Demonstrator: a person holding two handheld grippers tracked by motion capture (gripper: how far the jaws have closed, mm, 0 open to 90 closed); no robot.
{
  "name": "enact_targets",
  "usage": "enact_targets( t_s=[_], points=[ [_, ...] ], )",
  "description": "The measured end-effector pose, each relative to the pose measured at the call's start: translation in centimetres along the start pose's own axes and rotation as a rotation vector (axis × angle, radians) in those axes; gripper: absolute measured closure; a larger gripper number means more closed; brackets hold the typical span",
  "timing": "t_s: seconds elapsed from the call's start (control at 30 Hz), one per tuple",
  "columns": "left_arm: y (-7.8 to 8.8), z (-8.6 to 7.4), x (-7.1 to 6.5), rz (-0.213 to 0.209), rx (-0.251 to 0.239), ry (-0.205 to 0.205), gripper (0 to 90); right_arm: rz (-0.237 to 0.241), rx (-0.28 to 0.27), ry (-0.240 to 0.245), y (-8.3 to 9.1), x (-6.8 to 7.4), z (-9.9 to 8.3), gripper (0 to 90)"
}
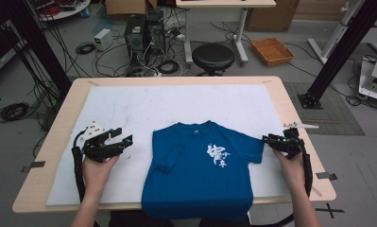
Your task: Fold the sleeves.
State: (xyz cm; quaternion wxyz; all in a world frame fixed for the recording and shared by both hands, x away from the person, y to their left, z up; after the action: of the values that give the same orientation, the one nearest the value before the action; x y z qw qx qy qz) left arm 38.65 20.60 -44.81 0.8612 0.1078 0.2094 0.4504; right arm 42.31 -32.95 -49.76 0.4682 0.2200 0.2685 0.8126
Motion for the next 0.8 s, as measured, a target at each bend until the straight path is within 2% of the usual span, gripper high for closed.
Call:
enact_targets(
  t_s=[0.1, 0.2, 0.23, 0.27, 0.3, 0.37, 0.53, 0.57, 0.6, 0.63, 0.7, 0.73, 0.77, 0.8],
  points=[
    [-0.1, -0.1, 0.0, -0.003, 0.009, 0.002, 40.0, 0.003, 0.006, 0.003, -0.2, 0.1, -0.1, 63.9],
    [-0.2, -0.3, -0.1, -0.006, 0.017, 0.008, 40.0, 0.014, 0.014, 0.016, -0.5, 0.2, -0.2, 72.2],
    [-0.3, -0.3, -0.1, -0.007, 0.019, 0.007, 40.0, 0.014, 0.014, 0.016, -0.5, 0.2, -0.2, 72.2],
    [-0.3, -0.3, 0.0, -0.006, 0.022, 0.007, 40.0, 0.034, 0.017, 0.018, -0.5, 0.5, -0.3, 81.1],
    [-0.3, -0.4, 0.0, -0.006, 0.023, 0.007, 40.0, 0.041, 0.019, 0.021, -0.5, 0.6, -0.3, 85.4],
    [-0.3, -0.4, -0.1, -0.007, 0.026, 0.01, 40.0, 0.046, 0.005, 0.028, -0.2, 0.9, -0.1, 89.0],
    [-0.4, -0.4, 0.0, -0.007, 0.025, 0.015, 40.0, 0.059, -0.04, 0.039, 1.1, 1.9, 1.1, 89.2],
    [-0.3, -0.4, 0.0, -0.009, 0.024, 0.016, 40.0, 0.06, -0.049, 0.048, 1.5, 2.4, 1.4, 89.2],
    [-0.3, -0.3, 0.0, -0.014, 0.022, 0.019, 40.0, 0.06, -0.06, 0.077, 2.0, 3.7, 2.0, 89.2],
    [-0.3, -0.3, 0.1, -0.014, 0.023, 0.022, 40.0, 0.056, -0.065, 0.101, 2.2, 4.4, 2.4, 89.2],
    [-0.3, -0.3, 0.1, -0.015, 0.024, 0.024, 40.0, 0.048, -0.059, 0.137, 2.5, 6.0, 3.2, 89.2],
    [-0.4, -0.3, 0.1, -0.017, 0.025, 0.026, 40.0, 0.048, -0.059, 0.137, 2.5, 6.0, 3.2, 89.2],
    [-0.4, -0.4, 0.1, -0.02, 0.026, 0.028, 40.0, 0.042, -0.06, 0.156, 2.5, 6.9, 3.7, 89.2],
    [-0.4, -0.4, 0.1, -0.024, 0.03, 0.03, 40.0, 0.041, -0.049, 0.197, 2.4, 8.8, 4.5, 89.2]
  ],
)
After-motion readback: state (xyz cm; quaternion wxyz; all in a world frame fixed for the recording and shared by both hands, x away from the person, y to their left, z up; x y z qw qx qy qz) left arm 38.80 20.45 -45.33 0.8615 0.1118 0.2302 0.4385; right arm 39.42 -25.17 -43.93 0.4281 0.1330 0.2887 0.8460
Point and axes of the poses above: each handheld gripper's, and its own axes: y roughly backward along the jaws, z roughly out of its top, x roughly to its left, the point moved 8 cm from there along -y, roughly forward along the jaws, and after that the axes turned 9 degrees about y, right-handed, at the moved point
